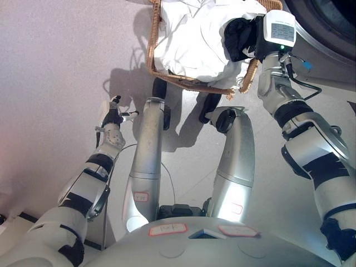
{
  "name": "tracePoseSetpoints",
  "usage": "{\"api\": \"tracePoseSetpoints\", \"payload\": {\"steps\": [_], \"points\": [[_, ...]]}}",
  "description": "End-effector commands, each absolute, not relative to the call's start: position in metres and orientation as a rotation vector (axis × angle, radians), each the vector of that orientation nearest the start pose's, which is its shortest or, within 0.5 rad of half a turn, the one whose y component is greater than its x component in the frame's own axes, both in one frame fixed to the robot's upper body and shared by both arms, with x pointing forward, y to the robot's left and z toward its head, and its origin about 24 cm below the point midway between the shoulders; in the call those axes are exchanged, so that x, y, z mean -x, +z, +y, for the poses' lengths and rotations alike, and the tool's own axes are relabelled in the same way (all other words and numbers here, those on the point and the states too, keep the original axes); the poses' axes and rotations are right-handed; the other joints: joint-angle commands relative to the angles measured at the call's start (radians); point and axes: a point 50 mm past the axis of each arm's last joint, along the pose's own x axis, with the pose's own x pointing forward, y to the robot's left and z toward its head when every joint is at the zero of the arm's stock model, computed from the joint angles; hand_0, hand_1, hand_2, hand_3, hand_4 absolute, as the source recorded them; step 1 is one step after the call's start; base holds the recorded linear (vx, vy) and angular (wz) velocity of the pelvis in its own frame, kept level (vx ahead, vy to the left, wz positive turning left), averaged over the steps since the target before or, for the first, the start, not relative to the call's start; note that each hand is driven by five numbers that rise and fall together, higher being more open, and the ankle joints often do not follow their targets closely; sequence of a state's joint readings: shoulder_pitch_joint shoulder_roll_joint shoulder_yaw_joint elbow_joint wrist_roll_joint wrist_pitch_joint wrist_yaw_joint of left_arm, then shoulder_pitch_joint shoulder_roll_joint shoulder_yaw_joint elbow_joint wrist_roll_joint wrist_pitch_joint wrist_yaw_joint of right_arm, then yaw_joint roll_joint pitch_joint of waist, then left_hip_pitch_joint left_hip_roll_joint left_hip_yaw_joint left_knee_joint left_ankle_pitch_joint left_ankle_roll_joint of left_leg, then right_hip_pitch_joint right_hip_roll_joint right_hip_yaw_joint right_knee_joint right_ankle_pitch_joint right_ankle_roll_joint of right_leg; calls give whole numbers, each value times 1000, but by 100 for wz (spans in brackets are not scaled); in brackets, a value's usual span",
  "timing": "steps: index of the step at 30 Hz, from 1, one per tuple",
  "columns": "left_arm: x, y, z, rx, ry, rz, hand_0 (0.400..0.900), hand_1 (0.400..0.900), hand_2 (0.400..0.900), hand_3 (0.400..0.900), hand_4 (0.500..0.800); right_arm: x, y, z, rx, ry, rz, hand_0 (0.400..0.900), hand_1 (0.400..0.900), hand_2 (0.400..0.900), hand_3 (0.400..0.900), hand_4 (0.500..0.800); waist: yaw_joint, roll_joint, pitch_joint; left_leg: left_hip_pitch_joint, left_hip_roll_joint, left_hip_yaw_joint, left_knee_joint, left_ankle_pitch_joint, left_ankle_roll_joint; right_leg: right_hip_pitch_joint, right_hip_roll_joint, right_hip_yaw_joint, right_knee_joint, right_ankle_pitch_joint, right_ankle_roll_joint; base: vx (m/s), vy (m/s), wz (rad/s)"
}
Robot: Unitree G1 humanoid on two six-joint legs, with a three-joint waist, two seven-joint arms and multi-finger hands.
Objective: Put the clothes in the basket into the washing machine.
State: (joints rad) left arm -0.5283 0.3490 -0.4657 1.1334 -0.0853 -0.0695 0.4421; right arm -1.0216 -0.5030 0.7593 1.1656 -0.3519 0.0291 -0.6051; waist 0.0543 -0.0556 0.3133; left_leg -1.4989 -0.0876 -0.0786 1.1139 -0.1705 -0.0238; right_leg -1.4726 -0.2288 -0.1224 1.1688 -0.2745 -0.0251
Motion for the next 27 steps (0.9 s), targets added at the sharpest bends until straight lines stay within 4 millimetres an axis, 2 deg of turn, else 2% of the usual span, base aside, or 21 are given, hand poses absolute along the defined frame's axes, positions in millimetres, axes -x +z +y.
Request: {"api": "tracePoseSetpoints", "payload": {"steps": [1,6,10,17,19,25,26,27], "points": [[-294,-41,241,-682,330,490,900,900,900,900,800,-398,153,-236,1406,-454,-197,400,400,400,400,500,13,37,0,79,-21,57,-102,-74,46,108,66,-27,-70,-37,-11,-20,-23,-10],[-297,-39,246,-681,342,499,900,900,900,900,800,-395,149,-246,1310,-502,-137,400,400,400,400,500,8,42,-21,166,-4,46,-221,-26,50,183,85,-36,-175,10,-3,-18,-24,-7],[-301,-34,250,-689,350,498,900,900,900,900,800,-392,143,-255,1144,-547,-70,400,400,400,400,500,0,52,-34,279,12,46,-339,15,41,280,109,-34,-278,50,3,9,-13,-13],[-305,-23,267,-688,382,511,900,900,900,900,800,-387,132,-262,610,-615,4,400,400,400,400,500,-25,67,-64,488,34,63,-524,68,28,470,143,-6,-484,124,19,60,-4,-19],[-304,-22,272,-690,389,513,900,900,900,900,800,-386,129,-260,510,-601,5,400,400,400,400,500,-29,68,-67,547,36,68,-570,83,28,523,156,3,-538,139,20,96,-2,-23],[-297,-29,273,-663,377,538,900,900,900,900,800,-376,105,-262,62,-618,33,400,400,400,400,500,-39,83,-96,734,38,74,-773,158,12,699,176,23,-732,191,35,95,-16,-11],[-294,-32,272,-658,372,544,900,900,900,900,800,-373,101,-262,10,-619,34,400,400,400,400,500,-40,88,-95,747,40,81,-808,201,12,710,176,19,-766,229,29,-13,9,-8],[-293,-35,270,-652,363,549,900,900,900,900,800,-372,102,-261,-97,-628,13,400,400,400,400,500,-41,93,-99,772,43,84,-844,215,9,732,178,21,-793,235,32,-26,15,-9]]}}
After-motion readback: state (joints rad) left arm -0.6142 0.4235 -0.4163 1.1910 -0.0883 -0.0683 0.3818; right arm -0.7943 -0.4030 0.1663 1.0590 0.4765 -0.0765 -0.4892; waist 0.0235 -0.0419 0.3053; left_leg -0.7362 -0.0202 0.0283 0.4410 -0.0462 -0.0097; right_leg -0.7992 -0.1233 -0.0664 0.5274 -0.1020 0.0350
